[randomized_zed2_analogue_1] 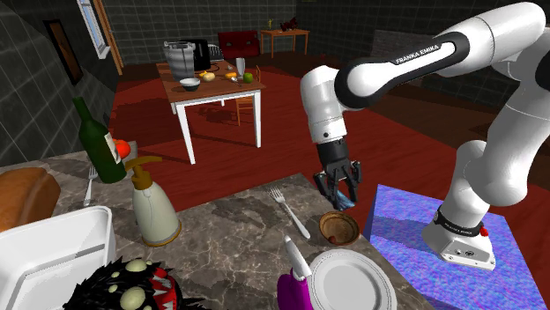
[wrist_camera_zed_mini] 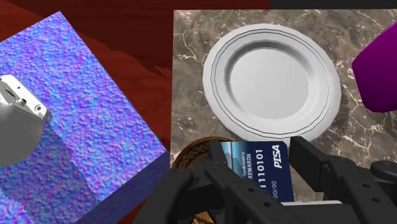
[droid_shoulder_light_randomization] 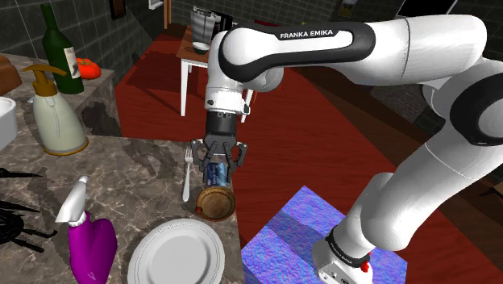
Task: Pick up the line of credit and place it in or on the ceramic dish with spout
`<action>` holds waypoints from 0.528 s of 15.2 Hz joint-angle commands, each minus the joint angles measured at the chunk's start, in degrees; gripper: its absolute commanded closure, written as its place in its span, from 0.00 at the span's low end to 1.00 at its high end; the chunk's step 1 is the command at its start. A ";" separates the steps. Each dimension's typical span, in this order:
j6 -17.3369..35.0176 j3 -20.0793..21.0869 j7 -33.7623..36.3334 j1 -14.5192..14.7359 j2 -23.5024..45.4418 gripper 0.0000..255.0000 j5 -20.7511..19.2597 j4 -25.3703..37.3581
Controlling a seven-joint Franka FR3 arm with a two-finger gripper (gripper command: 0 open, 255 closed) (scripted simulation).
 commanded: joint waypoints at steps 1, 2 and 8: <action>0.06 0.09 -0.28 0.25 -3.52 1.00 1.06 -3.53; 0.75 0.14 -0.56 0.30 -3.30 1.00 1.08 -4.06; 4.96 0.59 -2.23 0.49 -1.70 1.00 1.28 -6.99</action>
